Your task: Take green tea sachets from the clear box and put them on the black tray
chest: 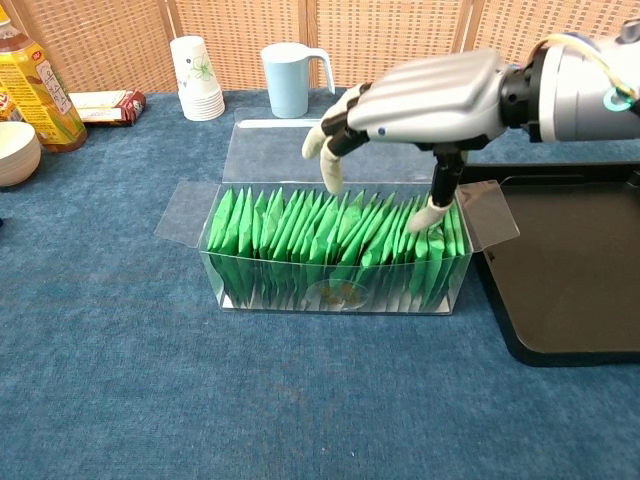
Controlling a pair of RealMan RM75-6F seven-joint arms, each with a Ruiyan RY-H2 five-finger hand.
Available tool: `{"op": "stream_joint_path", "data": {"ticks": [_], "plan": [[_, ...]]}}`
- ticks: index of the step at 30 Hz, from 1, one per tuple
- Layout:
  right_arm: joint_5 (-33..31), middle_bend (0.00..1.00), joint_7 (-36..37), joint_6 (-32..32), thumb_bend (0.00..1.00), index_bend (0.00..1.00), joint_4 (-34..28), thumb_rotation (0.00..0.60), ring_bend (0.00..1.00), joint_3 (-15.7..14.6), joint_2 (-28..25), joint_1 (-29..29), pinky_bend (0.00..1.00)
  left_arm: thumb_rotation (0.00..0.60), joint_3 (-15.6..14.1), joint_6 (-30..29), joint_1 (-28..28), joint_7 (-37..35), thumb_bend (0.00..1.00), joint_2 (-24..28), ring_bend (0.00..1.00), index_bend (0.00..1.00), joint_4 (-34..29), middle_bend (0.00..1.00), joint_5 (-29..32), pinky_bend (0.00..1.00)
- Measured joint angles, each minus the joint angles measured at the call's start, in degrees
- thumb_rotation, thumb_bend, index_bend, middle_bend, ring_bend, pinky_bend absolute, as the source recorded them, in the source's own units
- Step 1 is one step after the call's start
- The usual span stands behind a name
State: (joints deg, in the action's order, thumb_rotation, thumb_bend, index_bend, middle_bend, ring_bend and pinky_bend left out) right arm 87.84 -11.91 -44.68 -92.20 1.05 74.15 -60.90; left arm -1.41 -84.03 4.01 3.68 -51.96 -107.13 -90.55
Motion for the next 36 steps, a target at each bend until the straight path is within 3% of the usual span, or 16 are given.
{"op": "stream_joint_path", "data": {"ticks": [11,36], "plan": [[0.66,0.16,-2.53,3.47,0.03,0.33,1.28,0.600,0.11,0.46,1.90,-1.62,0.10,0.599,-0.01,0.18,0.02,-0.23,0.18,-0.14,0.09,0.13,0.25,0.07,0.20,0.27],[1.56,0.16,-4.28,3.88,0.02,0.33,4.74,0.600,0.14,0.85,5.52,-1.62,0.10,0.600,-0.06,-0.45,-0.35,-1.08,0.18,0.00,0.09,0.13,0.80,0.06,0.03,0.27]]}}
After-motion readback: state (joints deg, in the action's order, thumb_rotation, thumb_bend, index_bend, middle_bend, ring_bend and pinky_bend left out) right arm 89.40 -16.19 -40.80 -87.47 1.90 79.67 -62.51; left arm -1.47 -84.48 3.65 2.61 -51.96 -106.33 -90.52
